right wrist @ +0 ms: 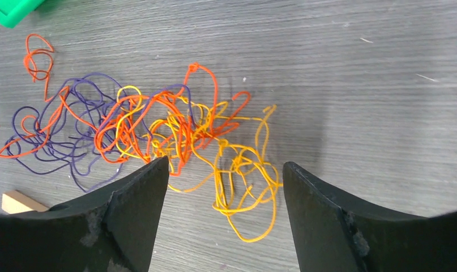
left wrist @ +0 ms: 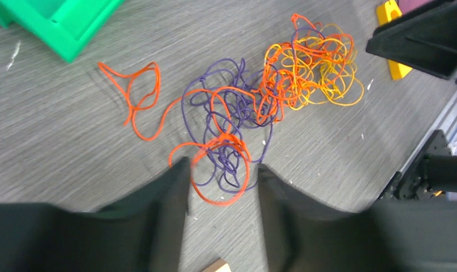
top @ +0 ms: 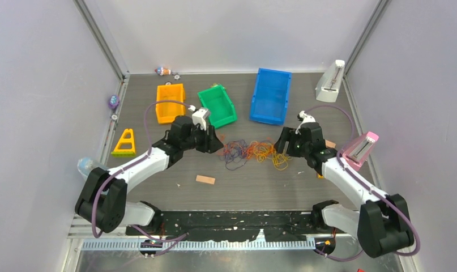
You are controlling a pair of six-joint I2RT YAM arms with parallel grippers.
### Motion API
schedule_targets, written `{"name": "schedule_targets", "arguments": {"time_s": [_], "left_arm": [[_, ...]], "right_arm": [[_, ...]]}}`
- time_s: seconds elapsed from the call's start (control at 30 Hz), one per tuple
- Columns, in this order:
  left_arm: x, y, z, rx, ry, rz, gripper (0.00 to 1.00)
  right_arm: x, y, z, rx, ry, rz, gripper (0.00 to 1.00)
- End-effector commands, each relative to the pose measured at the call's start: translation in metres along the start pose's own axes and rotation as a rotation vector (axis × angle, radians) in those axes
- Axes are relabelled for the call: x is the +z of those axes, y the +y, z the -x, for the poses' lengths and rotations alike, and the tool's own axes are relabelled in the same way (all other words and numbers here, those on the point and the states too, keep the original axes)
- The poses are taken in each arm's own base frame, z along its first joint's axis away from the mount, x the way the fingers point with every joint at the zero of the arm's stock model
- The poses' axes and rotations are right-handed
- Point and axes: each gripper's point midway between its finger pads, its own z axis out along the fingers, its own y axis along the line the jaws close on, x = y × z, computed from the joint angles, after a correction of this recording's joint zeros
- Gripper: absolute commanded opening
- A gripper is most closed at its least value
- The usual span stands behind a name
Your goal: Untangle the cables
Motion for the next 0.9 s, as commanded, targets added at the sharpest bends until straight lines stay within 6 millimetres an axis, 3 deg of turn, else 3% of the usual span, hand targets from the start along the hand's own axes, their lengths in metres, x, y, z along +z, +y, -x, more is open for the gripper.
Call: {"name": "schedule_targets", "arguments": {"time_s": [0.0, 0.07, 0.17, 0.27, 0.47, 0.63, 0.77, 0.87], "left_arm": [[0.002, -0.012, 0.005, 0.076, 0.028, 0.02, 0.6], [0.005, -0.012, 0.002, 0.099, 0.053, 0.053, 0.69], [0.014, -0.017, -0.005, 0.108, 0.098, 0.05, 0.74], [0.026, -0.031, -0.006, 0.113, 0.12, 0.01, 0.78], [0.05, -0.038, -0.001, 0.11, 0.112, 0.016, 0.89], [0.062, -0.035, -0.009, 0.113, 0.181, 0.017, 0.9], [0.072, -0.041, -0.017, 0.147, 0.257, -0.025, 0.89], [0.079, -0.045, -0.027, 0.147, 0.288, -0.072, 0.88]], "right_arm": [[0.009, 0.024, 0.016, -0.083, 0.034, 0.083, 0.75], [0.017, 0.025, 0.008, -0.112, 0.075, 0.055, 0.72], [0.033, 0.029, -0.005, -0.14, 0.122, 0.032, 0.66], [0.049, 0.041, -0.019, -0.148, 0.154, 0.047, 0.55], [0.06, 0.091, -0.032, -0.182, 0.144, 0.202, 0.3], [0.04, 0.14, -0.027, -0.266, 0.138, 0.402, 0.23], [0.011, 0.146, -0.008, -0.281, 0.033, 0.429, 0.23], [0.004, 0.142, -0.013, -0.25, 0.032, 0.432, 0.27]]}}
